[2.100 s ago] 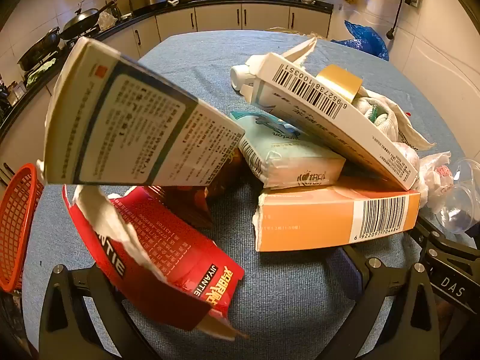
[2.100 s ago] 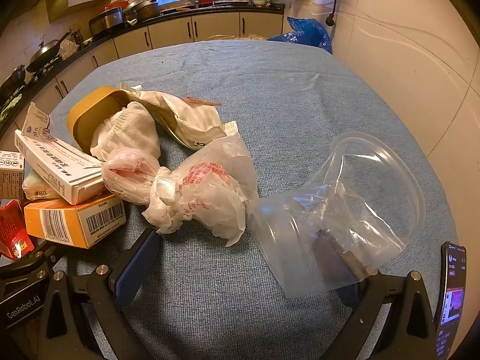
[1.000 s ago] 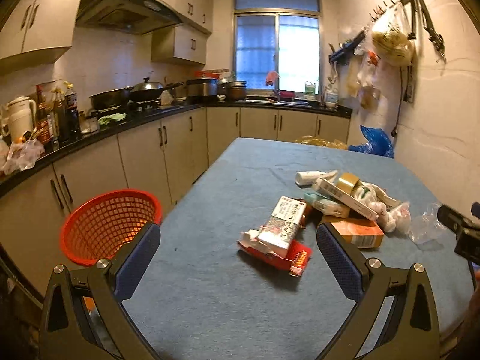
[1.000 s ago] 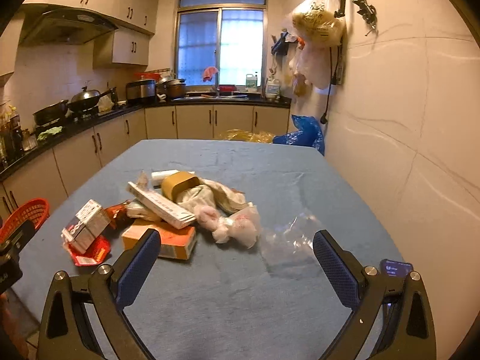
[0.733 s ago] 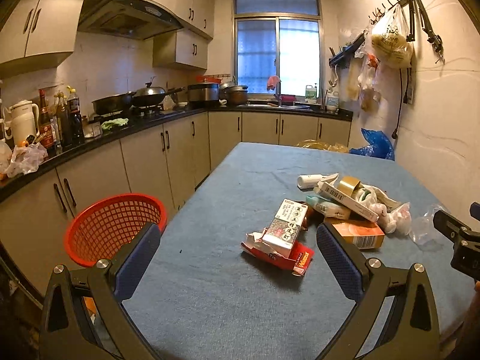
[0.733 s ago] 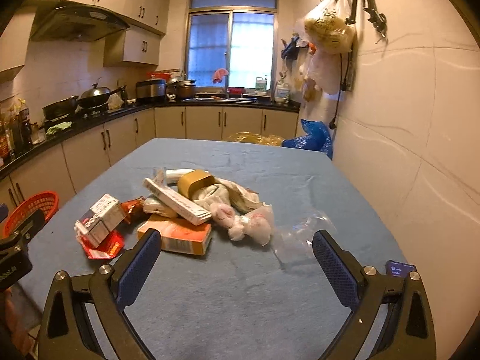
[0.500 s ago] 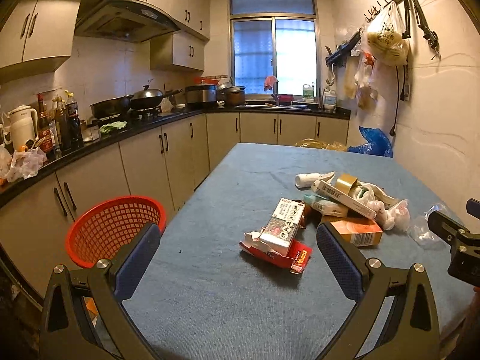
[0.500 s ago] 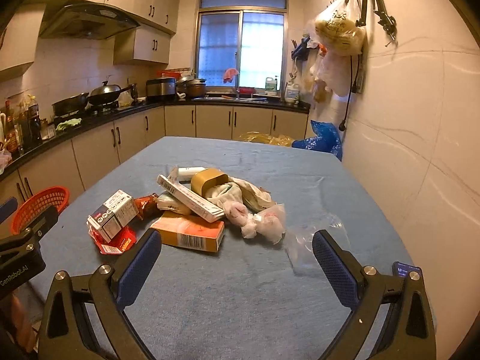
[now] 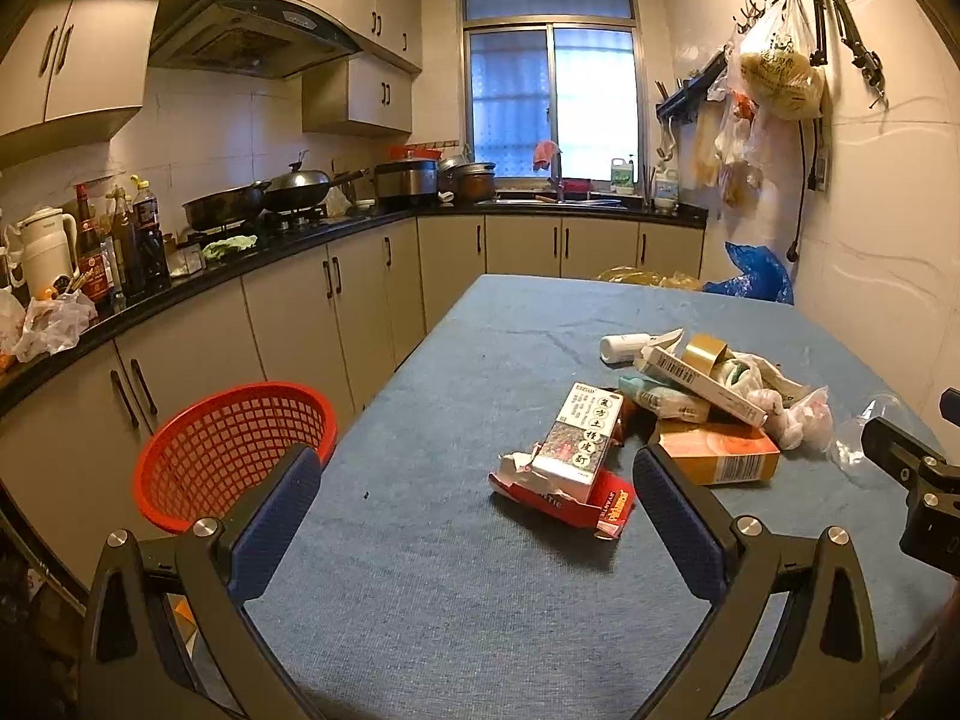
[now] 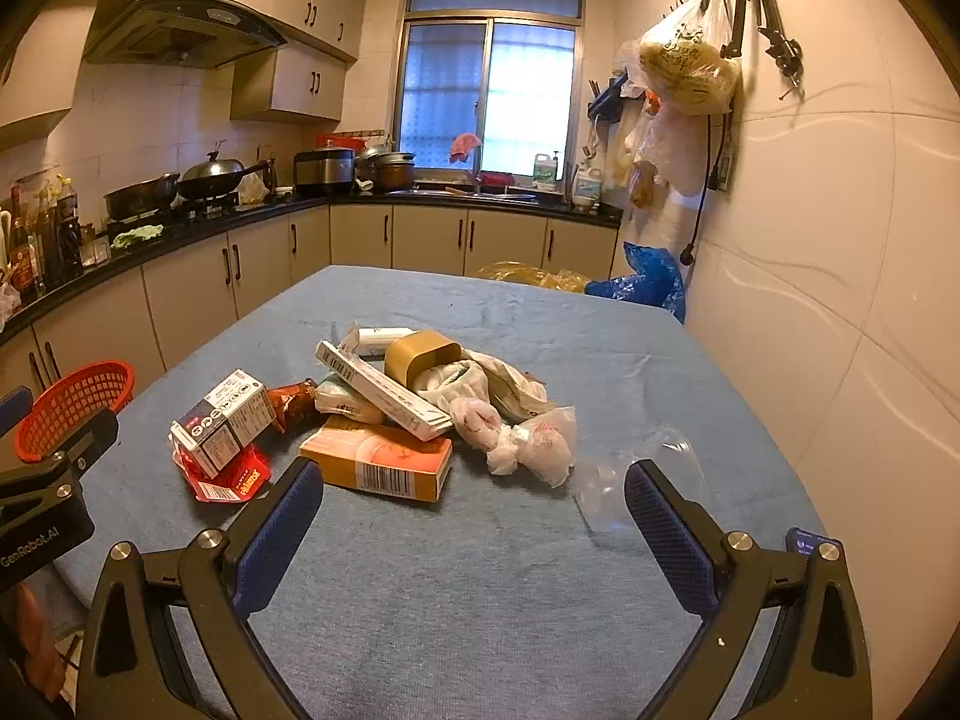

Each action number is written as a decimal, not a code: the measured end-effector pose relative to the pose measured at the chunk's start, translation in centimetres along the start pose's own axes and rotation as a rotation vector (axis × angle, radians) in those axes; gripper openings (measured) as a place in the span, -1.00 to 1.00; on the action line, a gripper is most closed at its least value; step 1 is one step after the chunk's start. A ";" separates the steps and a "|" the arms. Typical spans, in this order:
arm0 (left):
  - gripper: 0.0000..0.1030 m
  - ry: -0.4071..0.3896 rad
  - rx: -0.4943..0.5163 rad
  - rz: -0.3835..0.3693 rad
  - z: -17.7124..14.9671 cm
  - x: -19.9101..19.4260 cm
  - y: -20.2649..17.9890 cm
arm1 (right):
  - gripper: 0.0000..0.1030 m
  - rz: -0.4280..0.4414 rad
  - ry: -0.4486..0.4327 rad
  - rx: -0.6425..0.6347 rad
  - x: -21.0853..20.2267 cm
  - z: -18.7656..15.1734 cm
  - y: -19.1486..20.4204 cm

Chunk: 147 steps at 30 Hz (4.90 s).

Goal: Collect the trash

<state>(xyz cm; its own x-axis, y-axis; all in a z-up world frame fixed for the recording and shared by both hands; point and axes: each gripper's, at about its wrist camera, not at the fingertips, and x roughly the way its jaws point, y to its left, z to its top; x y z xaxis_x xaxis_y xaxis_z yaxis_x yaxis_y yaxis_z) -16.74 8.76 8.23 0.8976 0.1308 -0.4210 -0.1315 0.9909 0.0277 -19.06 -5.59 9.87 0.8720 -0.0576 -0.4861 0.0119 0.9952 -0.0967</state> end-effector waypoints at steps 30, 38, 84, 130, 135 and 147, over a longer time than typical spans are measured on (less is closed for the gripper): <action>1.00 0.032 0.004 0.003 -0.7 1.5 0.2 | 0.98 0.009 0.036 -0.005 1.4 -0.4 0.3; 1.00 0.045 0.017 0.001 -0.9 1.9 -0.1 | 0.98 0.011 0.045 0.004 1.8 -0.7 -0.1; -0.35 0.359 0.118 -0.176 1.8 15.2 -4.0 | 0.21 0.079 0.294 0.454 10.4 -0.8 -16.5; -0.35 0.206 -0.053 -0.154 5.2 8.0 4.7 | -0.87 0.449 0.176 0.222 6.0 5.1 -0.7; -0.35 0.200 -0.094 -0.082 5.0 7.6 8.8 | -0.87 0.532 0.198 0.170 6.7 6.2 3.2; -0.35 0.246 -0.210 0.090 3.1 8.3 19.3 | -0.87 0.729 0.273 0.032 8.9 8.8 15.4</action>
<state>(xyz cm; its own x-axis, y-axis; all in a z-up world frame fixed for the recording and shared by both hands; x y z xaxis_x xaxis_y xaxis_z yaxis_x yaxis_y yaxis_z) -10.54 29.02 8.10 0.7535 0.1805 -0.6322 -0.3120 0.9446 -0.1022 -6.78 9.92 11.68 0.5138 0.5990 -0.6141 -0.5002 0.7908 0.3528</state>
